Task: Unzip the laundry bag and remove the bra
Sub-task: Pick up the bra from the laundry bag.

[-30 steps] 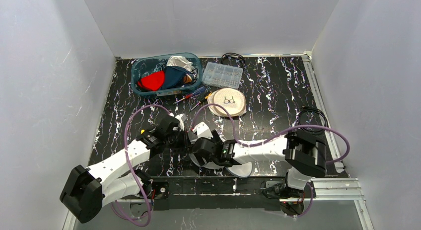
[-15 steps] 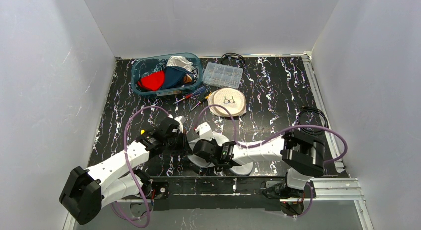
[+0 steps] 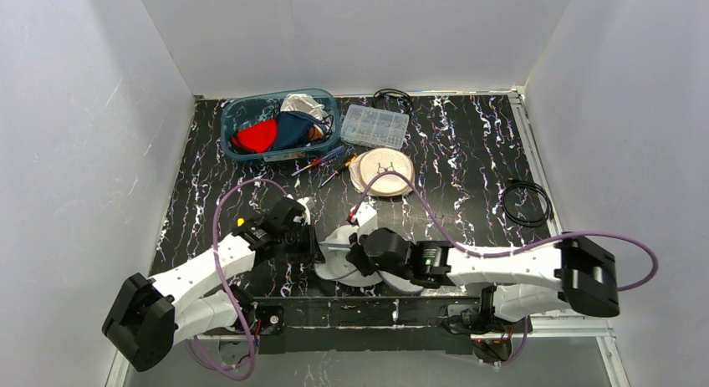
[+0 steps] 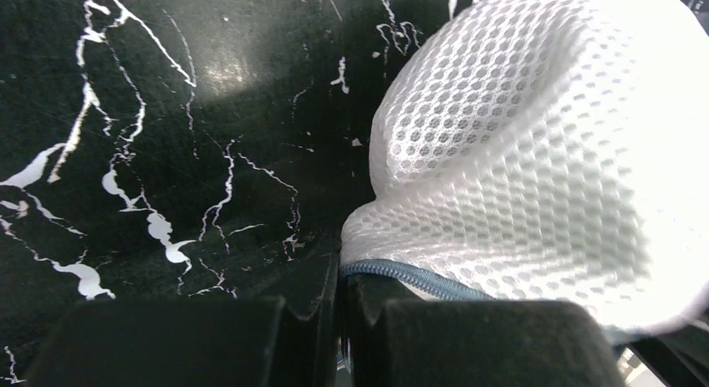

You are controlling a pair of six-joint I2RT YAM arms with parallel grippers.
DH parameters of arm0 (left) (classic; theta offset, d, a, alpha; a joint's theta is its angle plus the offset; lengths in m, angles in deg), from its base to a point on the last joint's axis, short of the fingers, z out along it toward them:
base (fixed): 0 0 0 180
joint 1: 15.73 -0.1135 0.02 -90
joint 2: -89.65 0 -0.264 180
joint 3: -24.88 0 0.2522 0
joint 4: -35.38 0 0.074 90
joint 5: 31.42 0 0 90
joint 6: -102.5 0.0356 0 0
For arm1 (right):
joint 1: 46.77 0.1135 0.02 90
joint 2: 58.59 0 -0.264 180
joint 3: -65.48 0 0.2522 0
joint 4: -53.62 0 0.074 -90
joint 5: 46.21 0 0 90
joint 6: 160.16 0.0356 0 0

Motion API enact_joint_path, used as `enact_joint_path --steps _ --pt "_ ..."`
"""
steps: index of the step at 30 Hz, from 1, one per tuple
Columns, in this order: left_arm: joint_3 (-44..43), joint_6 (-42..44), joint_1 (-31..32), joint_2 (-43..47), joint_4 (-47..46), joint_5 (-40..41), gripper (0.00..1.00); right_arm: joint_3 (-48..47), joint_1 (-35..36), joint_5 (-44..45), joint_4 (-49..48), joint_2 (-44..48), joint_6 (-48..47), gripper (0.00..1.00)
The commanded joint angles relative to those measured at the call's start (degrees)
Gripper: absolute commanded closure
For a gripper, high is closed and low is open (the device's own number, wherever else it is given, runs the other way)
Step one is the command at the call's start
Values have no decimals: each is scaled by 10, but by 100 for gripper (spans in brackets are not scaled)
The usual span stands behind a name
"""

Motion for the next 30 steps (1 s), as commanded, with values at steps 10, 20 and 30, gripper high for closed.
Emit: enact_joint_path --steps 10,20,30 --pt "-106 17 0 -66 50 26 100 -44 -3 -239 30 58 -196 99" --pt "-133 10 0 -131 34 34 100 -66 -9 -241 -15 138 -179 99" --pt "-155 6 0 -71 70 44 100 -20 -10 -50 -25 253 -153 99"
